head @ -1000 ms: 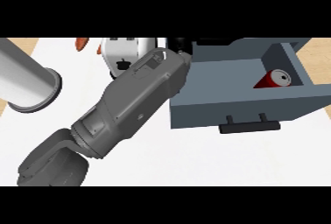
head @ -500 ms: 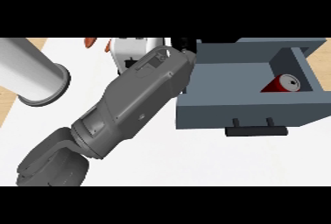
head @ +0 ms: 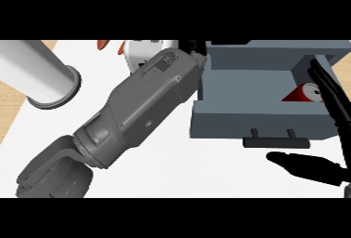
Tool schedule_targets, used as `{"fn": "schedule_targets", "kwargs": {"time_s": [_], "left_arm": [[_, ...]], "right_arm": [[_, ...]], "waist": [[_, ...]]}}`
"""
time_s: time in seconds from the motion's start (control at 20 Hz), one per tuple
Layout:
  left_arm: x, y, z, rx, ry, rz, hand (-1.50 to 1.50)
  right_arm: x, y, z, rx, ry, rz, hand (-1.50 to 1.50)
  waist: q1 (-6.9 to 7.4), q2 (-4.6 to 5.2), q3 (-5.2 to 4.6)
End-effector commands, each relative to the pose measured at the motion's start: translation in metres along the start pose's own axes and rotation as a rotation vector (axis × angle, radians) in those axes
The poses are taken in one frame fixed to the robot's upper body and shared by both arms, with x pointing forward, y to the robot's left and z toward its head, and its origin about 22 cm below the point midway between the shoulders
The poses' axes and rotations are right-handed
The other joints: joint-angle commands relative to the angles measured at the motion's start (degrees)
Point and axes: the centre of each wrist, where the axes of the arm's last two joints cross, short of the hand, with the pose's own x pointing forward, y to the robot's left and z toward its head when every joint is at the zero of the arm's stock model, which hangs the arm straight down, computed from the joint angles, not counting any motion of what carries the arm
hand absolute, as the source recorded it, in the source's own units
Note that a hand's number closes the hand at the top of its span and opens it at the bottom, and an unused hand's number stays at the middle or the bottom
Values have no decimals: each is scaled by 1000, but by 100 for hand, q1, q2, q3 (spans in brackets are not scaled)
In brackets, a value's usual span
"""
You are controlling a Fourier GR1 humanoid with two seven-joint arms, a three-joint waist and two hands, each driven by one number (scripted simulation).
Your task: Pick up the can, place it into the drawer and close the drawer
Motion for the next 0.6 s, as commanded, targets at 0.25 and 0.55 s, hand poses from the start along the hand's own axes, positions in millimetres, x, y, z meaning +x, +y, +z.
{"fn": "schedule_targets", "kwargs": {"time_s": [0.25,0.55], "left_arm": [[13,20,-9,20,8,-34,-150],[16,65,-23,52,-6,-56,-150]], "right_arm": [[-7,65,-60,128,-54,225,-150],[-40,90,-83,204,-30,405,-150]], "waist": [[110,-40,-2],[178,-30,-1]]}}
